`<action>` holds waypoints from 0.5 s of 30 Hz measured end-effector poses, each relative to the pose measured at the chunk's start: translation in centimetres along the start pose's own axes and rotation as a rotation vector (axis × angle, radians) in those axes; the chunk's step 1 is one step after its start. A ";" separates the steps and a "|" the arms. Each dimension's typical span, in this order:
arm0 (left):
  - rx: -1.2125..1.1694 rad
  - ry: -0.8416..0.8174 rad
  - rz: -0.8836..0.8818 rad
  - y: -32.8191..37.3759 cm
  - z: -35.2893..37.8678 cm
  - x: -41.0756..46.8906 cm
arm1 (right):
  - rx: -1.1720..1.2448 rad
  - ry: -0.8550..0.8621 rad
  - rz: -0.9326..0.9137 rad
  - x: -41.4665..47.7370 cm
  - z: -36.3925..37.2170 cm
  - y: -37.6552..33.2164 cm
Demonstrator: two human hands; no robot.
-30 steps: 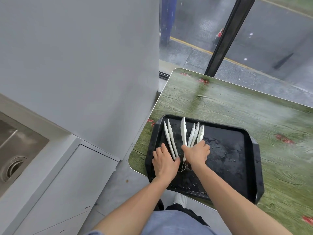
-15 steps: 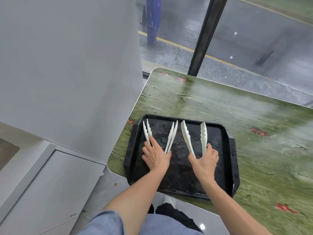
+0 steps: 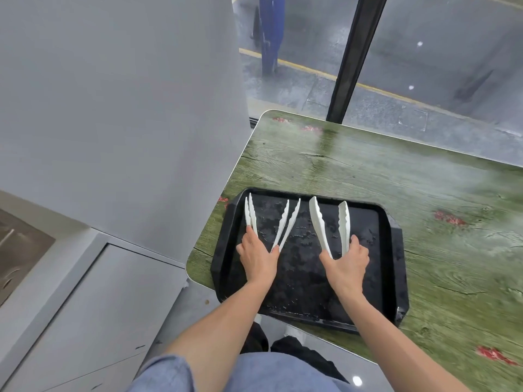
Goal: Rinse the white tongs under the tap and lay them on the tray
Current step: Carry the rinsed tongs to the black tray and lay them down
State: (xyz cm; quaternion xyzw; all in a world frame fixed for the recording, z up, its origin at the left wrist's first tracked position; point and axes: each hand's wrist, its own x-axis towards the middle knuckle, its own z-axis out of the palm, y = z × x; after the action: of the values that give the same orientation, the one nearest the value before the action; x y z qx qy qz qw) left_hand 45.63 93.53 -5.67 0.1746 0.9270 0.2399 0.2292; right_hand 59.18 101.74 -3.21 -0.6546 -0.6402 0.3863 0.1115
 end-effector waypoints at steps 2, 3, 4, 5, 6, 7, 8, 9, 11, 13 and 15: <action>0.000 0.005 0.006 0.0 -0.4 -0.1 | -0.001 -0.007 -0.002 0.1 0.1 0.0; -0.001 0.010 0.013 0.0 -0.6 -0.2 | 0.000 -0.008 -0.003 0.2 0.1 0.0; -0.004 0.020 0.022 0.1 -0.8 -0.2 | 0.002 -0.007 -0.005 0.3 0.1 0.0; -0.005 0.035 0.031 0.1 -1.0 -0.3 | 0.004 -0.003 -0.006 0.4 0.0 0.0; -0.007 0.055 0.040 0.1 -1.3 -0.5 | 0.007 0.001 -0.006 0.5 0.0 0.1; -0.007 0.082 0.052 0.3 -1.6 -0.6 | 0.013 0.006 -0.004 0.6 -0.1 0.1; -0.008 0.111 0.074 0.4 -1.8 -0.8 | 0.019 0.013 -0.001 0.7 -0.2 0.2; -0.009 0.135 0.105 0.7 -1.9 -1.0 | 0.023 0.023 0.003 0.8 -0.3 0.3; -0.030 0.158 0.182 1.5 -1.7 -1.7 | 0.029 0.047 0.011 0.9 -0.6 0.5; -0.069 0.146 0.245 2.5 -0.9 -2.5 | 0.037 0.075 0.023 1.1 -1.0 1.0; -0.102 0.089 0.282 3.4 0.4 -3.3 | 0.042 0.106 0.040 1.3 -1.5 1.5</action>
State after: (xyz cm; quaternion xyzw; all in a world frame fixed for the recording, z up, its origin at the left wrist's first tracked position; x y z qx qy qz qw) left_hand 49.30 95.03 -3.04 0.2804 0.8892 0.3238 0.1607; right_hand 61.16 103.23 -3.61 -0.6844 -0.6120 0.3665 0.1511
